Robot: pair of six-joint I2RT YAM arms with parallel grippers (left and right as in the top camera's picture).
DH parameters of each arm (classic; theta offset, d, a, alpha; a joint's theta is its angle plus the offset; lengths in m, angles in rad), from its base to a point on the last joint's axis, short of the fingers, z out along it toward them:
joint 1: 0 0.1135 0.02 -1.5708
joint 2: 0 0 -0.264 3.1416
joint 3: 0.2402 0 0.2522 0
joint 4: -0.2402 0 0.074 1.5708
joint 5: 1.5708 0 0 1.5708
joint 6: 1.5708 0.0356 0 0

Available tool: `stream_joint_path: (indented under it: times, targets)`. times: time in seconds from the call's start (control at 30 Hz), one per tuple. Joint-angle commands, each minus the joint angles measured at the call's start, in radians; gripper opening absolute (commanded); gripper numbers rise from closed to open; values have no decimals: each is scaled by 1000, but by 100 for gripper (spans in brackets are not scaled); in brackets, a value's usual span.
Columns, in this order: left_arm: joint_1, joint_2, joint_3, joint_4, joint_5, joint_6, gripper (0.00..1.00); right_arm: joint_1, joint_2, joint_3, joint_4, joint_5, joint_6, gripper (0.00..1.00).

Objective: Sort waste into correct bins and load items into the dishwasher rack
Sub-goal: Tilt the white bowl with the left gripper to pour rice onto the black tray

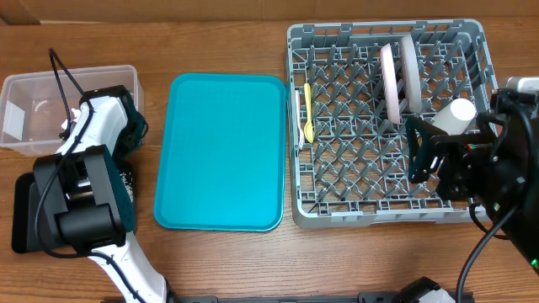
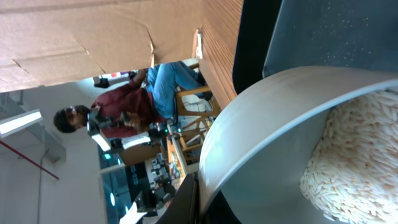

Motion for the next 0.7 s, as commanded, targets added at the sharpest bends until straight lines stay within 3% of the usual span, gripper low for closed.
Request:
stream_joint_path:
  times: [0.0,0.07,0.13,0.17,0.23,0.27,0.37,0.4,0.5,0.53,0.6,0.67]
  targets:
    - [-11,5,1,-3,-29,-18,4,4,-4,2,5,7,-1,100]
    - [-13,5,1,-3,-42,-87,4,4,-4,2,5,6,-1,100]
    - [-21,2,0,-5,-37,-55,4,4,-4,2,5,6,-1,100]
    - [-30,-3,0,-3,-49,-111,4,4,-4,2,5,6,-1,100]
    - [-47,-3,0,-5,-64,-46,4,4,-4,2,5,7,-1,100]
    - [-52,-6,0,-5,-67,-93,4,4,-4,2,5,7,-1,100]
    - [-64,-14,0,-5,-51,-19,4,4,-4,2,5,7,-1,100]
    - [-69,-18,0,-5,-69,-62,4,4,-4,2,5,6,-1,100]
    - [-68,-23,0,-5,-77,-37,4,4,-4,2,5,7,-1,100]
    - [-68,-25,0,-5,-36,37,4,4,-4,2,5,6,-1,100]
    - [-68,-30,0,-5,-43,-22,4,4,-4,2,5,6,-1,100]
    - [-68,-39,0,-5,-19,30,4,4,-4,2,5,6,-1,100]
